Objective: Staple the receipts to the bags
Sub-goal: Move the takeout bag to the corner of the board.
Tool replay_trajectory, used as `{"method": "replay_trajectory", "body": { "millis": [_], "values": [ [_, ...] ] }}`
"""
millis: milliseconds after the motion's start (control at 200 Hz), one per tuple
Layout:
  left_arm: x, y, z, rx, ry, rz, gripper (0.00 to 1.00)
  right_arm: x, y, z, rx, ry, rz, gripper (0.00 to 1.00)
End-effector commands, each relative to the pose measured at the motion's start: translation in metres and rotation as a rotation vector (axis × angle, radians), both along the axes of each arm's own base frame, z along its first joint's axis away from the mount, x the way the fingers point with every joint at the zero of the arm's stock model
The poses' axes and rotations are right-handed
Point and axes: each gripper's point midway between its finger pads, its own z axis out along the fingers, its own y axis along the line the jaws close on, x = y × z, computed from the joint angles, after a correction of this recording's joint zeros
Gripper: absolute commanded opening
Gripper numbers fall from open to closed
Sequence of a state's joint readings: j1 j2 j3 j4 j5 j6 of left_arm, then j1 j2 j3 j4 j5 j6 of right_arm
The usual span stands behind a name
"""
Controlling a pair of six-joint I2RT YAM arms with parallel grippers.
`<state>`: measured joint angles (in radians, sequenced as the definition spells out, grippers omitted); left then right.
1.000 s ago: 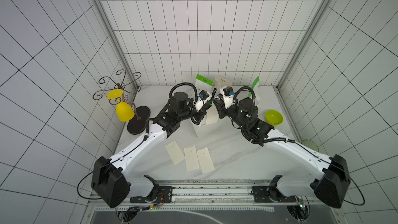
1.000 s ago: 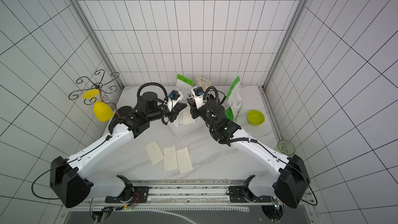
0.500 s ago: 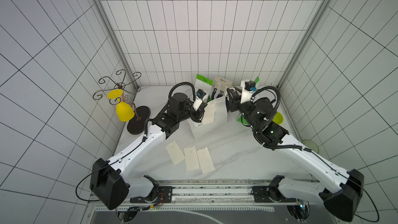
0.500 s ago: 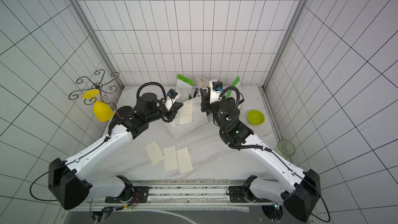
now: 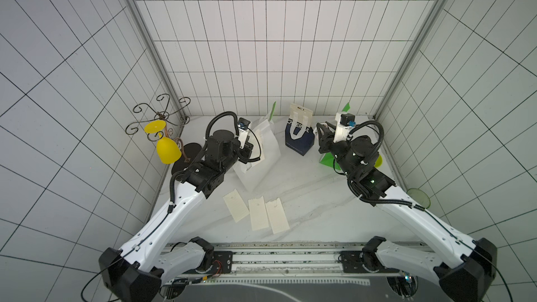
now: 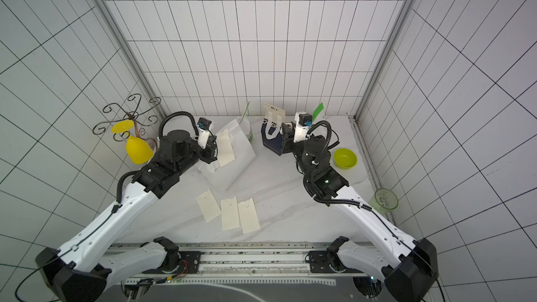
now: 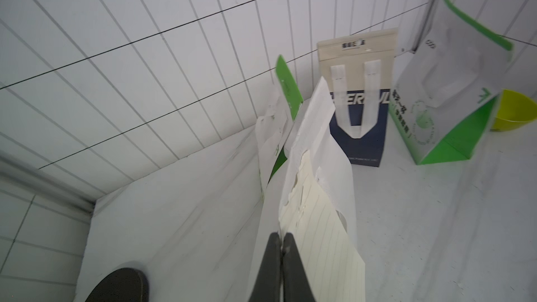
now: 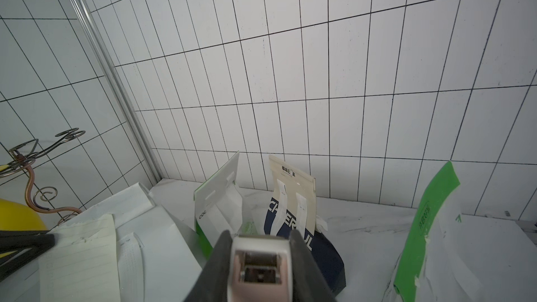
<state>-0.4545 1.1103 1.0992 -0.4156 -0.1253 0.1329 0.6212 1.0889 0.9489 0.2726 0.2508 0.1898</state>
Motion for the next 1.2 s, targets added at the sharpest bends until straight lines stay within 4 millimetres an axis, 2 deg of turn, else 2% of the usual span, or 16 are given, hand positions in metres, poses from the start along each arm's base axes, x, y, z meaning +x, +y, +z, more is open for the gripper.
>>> {"method": "replay_trajectory", "body": {
  "millis": [0, 50, 130, 210, 320, 420, 500, 660, 740, 885, 989, 1104, 1199],
  "values": [
    [0.026, 0.040, 0.015, -0.032, -0.045, 0.224, 0.00, 0.000, -0.001, -0.021, 0.016, 0.052, 0.010, 0.00],
    [0.033, 0.042, 0.024, -0.056, -0.059, 0.239, 0.00, -0.001, 0.000, -0.028, 0.012, 0.069, 0.018, 0.00],
    [0.032, 0.026, 0.038, -0.100, -0.079, 0.149, 0.00, -0.002, 0.000, -0.035, -0.001, 0.088, 0.023, 0.00],
    [0.030, 0.030, 0.044, -0.110, -0.093, 0.183, 0.00, -0.002, 0.001, -0.045, -0.010, 0.119, 0.024, 0.00],
    [0.040, 0.059, 0.035, -0.071, -0.074, 0.330, 0.00, 0.001, 0.005, -0.070, -0.035, 0.204, 0.029, 0.00],
    [0.059, 0.093, 0.024, -0.076, -0.063, 0.469, 0.00, 0.003, 0.008, -0.104, -0.070, 0.294, 0.034, 0.00],
    [0.072, 0.112, 0.021, -0.111, -0.093, 0.525, 0.00, 0.001, 0.008, -0.129, -0.099, 0.351, 0.032, 0.00],
    [0.099, 0.124, 0.034, -0.128, -0.169, 0.580, 0.00, -0.005, 0.008, -0.162, -0.128, 0.426, 0.042, 0.00],
    [0.114, 0.129, 0.032, -0.135, -0.173, 0.597, 0.00, -0.006, 0.004, -0.175, -0.145, 0.456, 0.028, 0.00],
    [0.135, 0.135, 0.020, -0.084, -0.178, 0.625, 0.00, -0.011, 0.001, -0.202, -0.171, 0.519, 0.019, 0.00],
    [0.150, 0.133, 0.001, -0.093, -0.145, 0.598, 0.00, -0.015, -0.004, -0.219, -0.189, 0.557, 0.005, 0.00],
    [0.156, 0.138, -0.016, -0.098, -0.109, 0.612, 0.00, -0.017, -0.007, -0.228, -0.204, 0.573, -0.005, 0.00],
    [0.155, 0.147, -0.022, -0.087, -0.099, 0.662, 0.00, -0.017, -0.007, -0.233, -0.209, 0.584, -0.006, 0.00]
  ]
}}
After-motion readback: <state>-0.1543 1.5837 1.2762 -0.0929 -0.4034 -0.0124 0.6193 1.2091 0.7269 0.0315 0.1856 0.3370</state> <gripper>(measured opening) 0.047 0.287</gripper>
